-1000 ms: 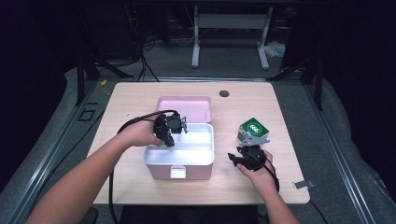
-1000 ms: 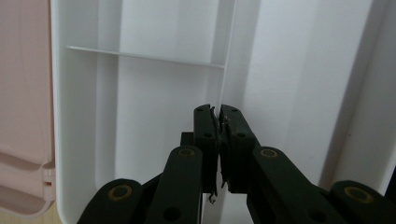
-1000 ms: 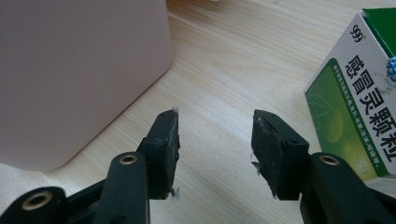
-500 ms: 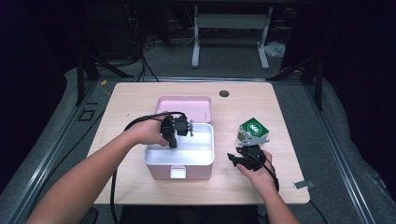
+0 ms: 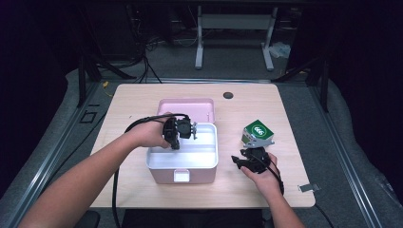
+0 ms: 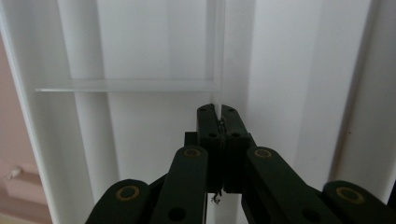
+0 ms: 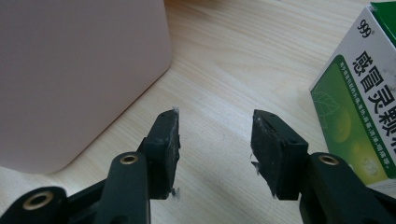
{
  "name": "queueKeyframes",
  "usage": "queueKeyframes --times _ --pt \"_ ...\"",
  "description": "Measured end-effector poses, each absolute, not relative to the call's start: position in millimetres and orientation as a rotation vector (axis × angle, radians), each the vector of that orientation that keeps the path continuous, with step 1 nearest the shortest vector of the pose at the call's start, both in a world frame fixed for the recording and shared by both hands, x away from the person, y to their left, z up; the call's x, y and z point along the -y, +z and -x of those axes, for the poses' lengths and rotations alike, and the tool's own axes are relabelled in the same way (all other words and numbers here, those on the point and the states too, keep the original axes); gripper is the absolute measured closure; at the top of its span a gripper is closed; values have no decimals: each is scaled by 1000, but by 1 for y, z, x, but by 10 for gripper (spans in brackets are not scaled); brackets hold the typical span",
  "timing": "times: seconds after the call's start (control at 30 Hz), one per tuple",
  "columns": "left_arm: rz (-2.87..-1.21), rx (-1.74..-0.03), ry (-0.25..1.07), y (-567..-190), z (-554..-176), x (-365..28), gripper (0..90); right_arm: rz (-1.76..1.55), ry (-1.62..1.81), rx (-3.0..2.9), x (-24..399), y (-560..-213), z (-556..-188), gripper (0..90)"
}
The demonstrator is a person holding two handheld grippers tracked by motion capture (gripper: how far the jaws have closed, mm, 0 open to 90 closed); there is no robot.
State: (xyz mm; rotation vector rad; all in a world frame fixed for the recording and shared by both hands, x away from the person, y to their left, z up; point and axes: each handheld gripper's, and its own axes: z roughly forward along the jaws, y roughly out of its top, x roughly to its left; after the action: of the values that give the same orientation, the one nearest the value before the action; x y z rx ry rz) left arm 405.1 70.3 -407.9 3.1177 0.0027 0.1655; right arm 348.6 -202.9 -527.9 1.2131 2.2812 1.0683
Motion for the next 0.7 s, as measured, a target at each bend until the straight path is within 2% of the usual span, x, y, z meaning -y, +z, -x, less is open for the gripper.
queueKeyframes --times 0.2,0.37,0.47,0.7 --pt "-3096 -43 191 -390 -403 -77 894 -1213 1064 -2275 202 -528 -348 513" --pt "-3060 -135 178 -374 -403 -99 894 -1207 1068 -2277 202 -527 -348 513" --pt "-3025 -281 168 -369 -407 -126 894 -1214 1071 -2271 202 -527 -347 513" --pt "-2891 -816 128 -366 -420 -207 894 -1220 1067 -2273 203 -527 -347 513"
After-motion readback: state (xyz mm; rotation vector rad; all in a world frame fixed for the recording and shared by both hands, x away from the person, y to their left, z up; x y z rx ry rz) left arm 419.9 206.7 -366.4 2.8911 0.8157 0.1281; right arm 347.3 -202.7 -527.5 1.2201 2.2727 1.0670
